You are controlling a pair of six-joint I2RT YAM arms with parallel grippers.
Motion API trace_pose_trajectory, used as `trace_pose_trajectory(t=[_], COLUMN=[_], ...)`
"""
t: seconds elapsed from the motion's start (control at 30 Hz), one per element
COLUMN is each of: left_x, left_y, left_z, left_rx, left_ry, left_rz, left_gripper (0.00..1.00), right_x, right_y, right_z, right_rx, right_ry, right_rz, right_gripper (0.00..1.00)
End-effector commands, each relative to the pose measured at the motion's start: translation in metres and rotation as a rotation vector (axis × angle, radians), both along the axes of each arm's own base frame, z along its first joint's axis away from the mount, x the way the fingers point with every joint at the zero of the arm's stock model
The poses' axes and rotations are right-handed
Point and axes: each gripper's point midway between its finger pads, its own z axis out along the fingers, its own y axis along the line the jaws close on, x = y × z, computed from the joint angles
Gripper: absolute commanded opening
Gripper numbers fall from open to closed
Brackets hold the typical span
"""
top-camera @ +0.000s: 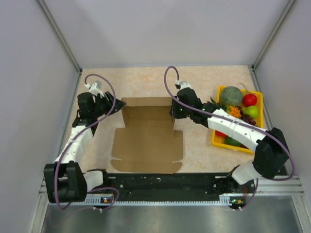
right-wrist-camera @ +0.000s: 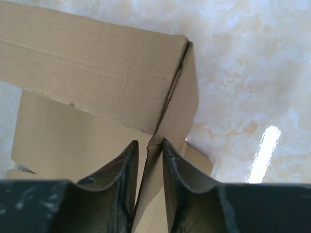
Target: Fold the paper box
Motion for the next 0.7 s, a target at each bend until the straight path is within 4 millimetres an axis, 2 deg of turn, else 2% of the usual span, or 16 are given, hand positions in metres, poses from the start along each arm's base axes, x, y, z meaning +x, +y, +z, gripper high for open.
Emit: trace_pose_trajectory(t=[0.0,0.03,0.1,0.13,0.2,0.23,0.33,0.67], left_x=[-0.017,-0.018,-0.02,-0.021,-0.023,-0.023,-0.024,-0.024], left_y=[-0.018,-0.018,-0.018,-0.019,-0.019,-0.019,-0.018,-0.018], left_z=[0.0,0.0,-0.002,-0.003,-0.005,-0.005,-0.004,-0.003], left_rx=[-0.031,-0.032,-0.029,-0.028,-0.027,-0.026,-0.012,-0.002], left_ry=[-0.01,-0.015,-0.011,-0.009,-0.006,-0.008,-0.015,-0.02], left_rz=[-0.085,-0.085,-0.083,-0.085,-0.089,-0.091,-0.088,-0.092], left_gripper=[0.45,0.45,0.45,0.44,0.44,0.44,0.44,0.44], right_x=[-0.003,-0.004,-0.01,-0.011,-0.015,-0.018,-0.027,-0.044], right_y=[0.035,0.036,0.041,0.04,0.04,0.037,0.038,0.023], right_z=[0.036,0.034,0.034,0.038,0.039,0.045,0.044,0.032], right_rx=[0.135,0.122,0.129,0.122,0.127,0.125,0.119,0.076], right_ry=[-0.146,-0.154,-0.173,-0.201,-0.255,-0.295,-0.389,-0.51], right_rz=[0.182,0.213,0.272,0.297,0.344,0.378,0.49,0.735], right_gripper=[0.27,0.33,0.36,0.43,0.48,0.55,0.62,0.69])
